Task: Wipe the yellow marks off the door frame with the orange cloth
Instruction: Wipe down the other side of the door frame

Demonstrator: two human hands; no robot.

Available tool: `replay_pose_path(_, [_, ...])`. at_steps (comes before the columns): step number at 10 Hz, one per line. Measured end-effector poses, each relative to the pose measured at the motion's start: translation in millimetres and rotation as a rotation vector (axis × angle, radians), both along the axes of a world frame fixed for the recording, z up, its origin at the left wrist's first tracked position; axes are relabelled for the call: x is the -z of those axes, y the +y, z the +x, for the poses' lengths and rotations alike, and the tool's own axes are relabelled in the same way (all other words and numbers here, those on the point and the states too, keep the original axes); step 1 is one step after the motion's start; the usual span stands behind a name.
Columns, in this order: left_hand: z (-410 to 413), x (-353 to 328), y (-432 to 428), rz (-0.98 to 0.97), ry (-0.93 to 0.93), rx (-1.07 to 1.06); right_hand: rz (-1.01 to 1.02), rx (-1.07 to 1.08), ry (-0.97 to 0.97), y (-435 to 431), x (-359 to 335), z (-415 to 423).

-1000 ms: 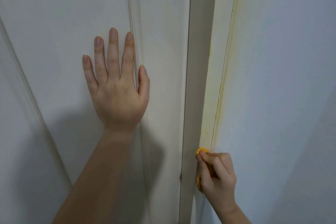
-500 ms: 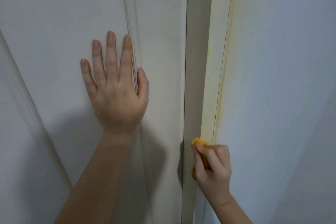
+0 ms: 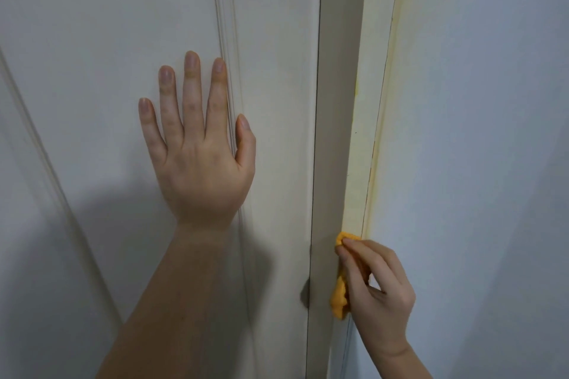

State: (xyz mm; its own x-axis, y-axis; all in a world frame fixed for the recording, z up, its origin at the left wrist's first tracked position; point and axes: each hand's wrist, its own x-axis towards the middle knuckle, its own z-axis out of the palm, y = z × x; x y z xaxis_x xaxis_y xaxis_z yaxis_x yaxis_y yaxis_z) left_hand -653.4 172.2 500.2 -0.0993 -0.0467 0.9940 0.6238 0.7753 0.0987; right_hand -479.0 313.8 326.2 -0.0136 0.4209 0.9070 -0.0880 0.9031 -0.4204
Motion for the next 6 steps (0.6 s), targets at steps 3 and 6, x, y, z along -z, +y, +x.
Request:
replay_pose_path(3, [-0.9,0.2,0.0,0.005,0.009,0.01,-0.414,-0.067,0.1,-24.6,-15.1,-7.1])
replay_pose_path(6, [-0.9,1.0,0.4,0.006,0.005,0.034,-0.313,-0.016,-0.061,-31.4,27.7,-1.0])
